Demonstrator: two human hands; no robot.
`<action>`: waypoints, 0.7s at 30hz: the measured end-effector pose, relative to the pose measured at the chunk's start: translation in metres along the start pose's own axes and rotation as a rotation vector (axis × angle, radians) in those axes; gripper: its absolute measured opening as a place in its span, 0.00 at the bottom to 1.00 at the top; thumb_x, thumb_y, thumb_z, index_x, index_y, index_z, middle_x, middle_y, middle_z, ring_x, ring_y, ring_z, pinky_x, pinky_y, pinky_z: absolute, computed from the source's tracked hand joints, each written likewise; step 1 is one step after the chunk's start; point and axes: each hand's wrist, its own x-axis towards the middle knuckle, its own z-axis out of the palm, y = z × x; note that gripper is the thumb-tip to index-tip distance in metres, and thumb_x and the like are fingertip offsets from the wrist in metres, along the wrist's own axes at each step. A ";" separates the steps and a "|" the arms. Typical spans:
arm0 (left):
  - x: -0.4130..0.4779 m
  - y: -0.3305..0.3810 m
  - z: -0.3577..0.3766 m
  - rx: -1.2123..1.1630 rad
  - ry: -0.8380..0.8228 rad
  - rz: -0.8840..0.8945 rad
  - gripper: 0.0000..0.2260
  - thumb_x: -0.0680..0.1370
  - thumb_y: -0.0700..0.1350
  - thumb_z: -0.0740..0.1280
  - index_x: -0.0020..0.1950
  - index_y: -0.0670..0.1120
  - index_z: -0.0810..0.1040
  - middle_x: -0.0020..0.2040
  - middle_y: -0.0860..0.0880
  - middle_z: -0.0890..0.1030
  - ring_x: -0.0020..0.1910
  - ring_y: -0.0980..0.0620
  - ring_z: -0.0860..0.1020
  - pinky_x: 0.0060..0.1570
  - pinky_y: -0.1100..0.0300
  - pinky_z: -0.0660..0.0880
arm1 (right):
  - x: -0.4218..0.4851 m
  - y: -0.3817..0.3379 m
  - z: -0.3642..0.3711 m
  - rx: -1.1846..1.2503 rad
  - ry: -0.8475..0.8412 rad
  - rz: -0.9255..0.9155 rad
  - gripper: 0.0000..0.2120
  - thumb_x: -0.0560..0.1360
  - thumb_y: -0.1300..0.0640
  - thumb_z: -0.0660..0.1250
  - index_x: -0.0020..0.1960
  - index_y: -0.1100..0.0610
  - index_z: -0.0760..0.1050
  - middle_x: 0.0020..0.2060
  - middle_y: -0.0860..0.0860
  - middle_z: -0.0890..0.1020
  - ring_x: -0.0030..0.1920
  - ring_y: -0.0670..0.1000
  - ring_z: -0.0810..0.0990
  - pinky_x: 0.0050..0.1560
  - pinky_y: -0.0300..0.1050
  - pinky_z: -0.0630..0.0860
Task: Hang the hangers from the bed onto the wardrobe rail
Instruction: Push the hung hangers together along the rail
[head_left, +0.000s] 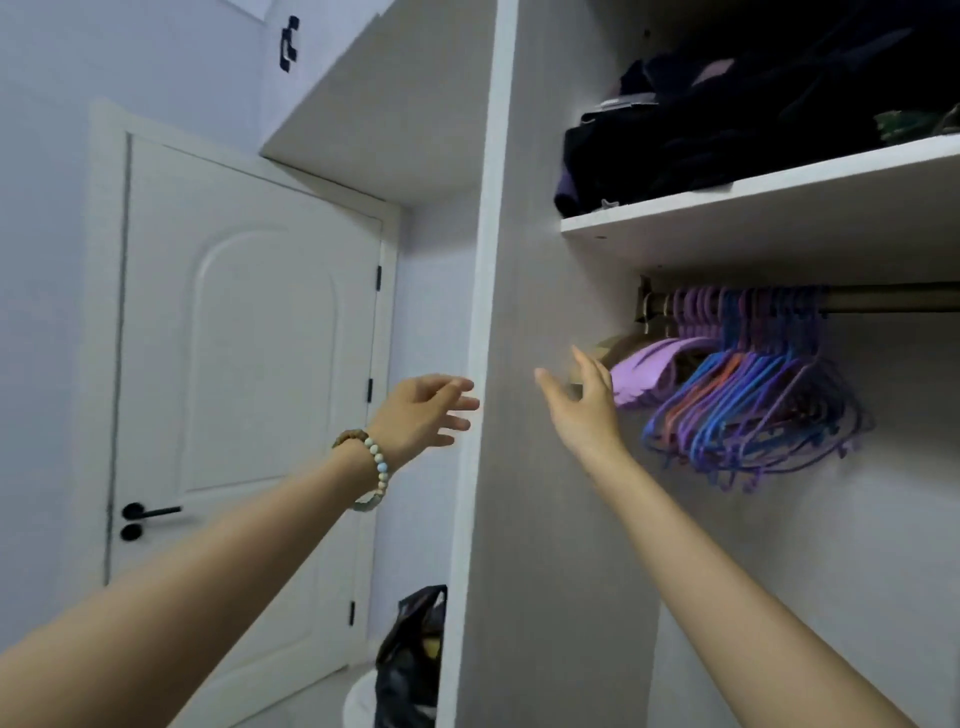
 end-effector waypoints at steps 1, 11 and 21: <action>-0.012 -0.010 -0.025 0.027 0.038 -0.007 0.12 0.81 0.47 0.56 0.59 0.45 0.75 0.55 0.46 0.81 0.46 0.51 0.80 0.47 0.59 0.77 | -0.012 -0.008 0.020 0.023 -0.063 -0.005 0.28 0.77 0.52 0.64 0.73 0.56 0.60 0.74 0.51 0.59 0.74 0.48 0.57 0.70 0.37 0.53; -0.202 -0.158 -0.272 0.311 0.423 -0.364 0.17 0.79 0.49 0.59 0.67 0.47 0.69 0.63 0.46 0.76 0.58 0.50 0.76 0.60 0.56 0.72 | -0.199 -0.054 0.252 0.139 -0.718 0.145 0.30 0.76 0.45 0.62 0.75 0.48 0.56 0.75 0.46 0.56 0.74 0.45 0.57 0.74 0.48 0.57; -0.483 -0.296 -0.436 0.300 0.766 -0.892 0.22 0.79 0.49 0.61 0.70 0.42 0.66 0.69 0.42 0.71 0.67 0.46 0.70 0.58 0.61 0.66 | -0.465 -0.072 0.443 0.071 -1.285 0.281 0.33 0.74 0.46 0.66 0.75 0.53 0.57 0.74 0.53 0.59 0.74 0.51 0.60 0.73 0.48 0.60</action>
